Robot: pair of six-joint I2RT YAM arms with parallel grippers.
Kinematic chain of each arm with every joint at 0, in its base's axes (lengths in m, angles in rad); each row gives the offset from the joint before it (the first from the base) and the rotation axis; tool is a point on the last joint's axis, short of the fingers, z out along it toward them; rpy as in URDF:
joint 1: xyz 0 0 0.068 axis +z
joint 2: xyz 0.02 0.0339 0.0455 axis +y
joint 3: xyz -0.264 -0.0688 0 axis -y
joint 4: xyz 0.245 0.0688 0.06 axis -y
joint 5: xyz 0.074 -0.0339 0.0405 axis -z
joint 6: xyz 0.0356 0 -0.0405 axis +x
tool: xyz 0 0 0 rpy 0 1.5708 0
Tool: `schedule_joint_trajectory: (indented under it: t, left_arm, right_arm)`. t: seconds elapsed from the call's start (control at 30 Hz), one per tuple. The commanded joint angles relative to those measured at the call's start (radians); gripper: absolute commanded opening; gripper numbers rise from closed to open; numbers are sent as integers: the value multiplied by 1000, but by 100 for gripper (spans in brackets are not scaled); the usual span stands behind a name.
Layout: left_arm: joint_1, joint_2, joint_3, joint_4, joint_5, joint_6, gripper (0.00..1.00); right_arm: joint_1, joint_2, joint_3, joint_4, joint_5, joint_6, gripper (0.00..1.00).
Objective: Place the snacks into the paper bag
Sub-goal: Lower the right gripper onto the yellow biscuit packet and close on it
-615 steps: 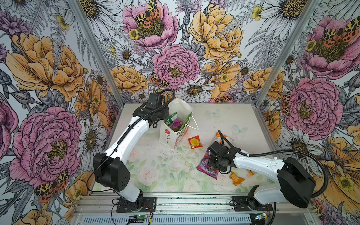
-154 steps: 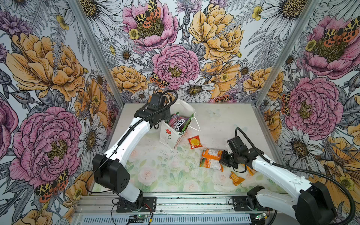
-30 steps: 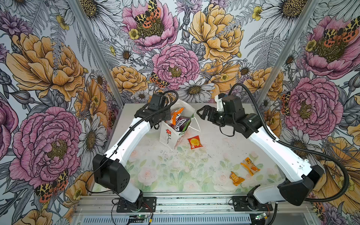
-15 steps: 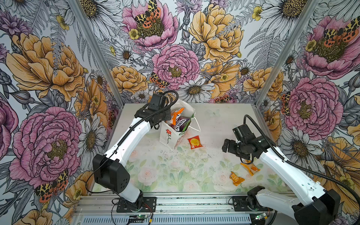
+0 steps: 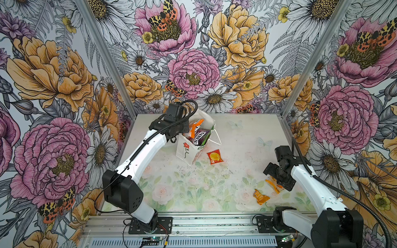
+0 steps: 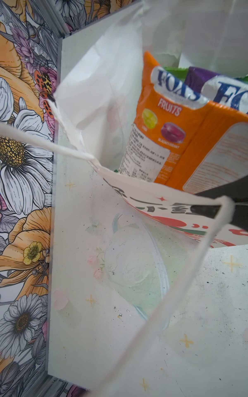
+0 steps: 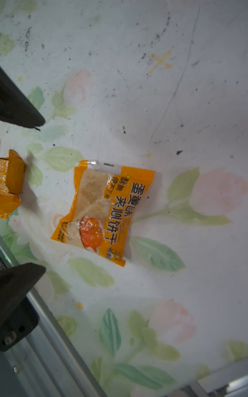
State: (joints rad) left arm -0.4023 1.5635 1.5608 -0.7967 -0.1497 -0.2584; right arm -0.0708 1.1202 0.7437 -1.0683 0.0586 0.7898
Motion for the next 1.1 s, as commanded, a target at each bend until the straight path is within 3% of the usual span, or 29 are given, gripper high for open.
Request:
schedule_joint_trajectory:
  t: [0.0,0.27,0.7,0.9,1.07]
  left_arm:
    - [-9,-17,13,65,-18,13,0]
    - [-10,-11,13,65,-11,14,0]
    - [-10,-3,10,65,-39,26,0]
    - [-10,-3,11,66,-43,27,0]
    - [-10,-5,11,65,-40,27,0]
  right_arm:
    - [-78,-4,-67,103,-101,-2,100]
    - [-87,-1,-165,226,-222,-59,99]
    - [192,204,3,282,-190,-85,95]
    - [156,131,56,188,-61,-139,95]
    - [-12,88,53,179,-61,-159,89]
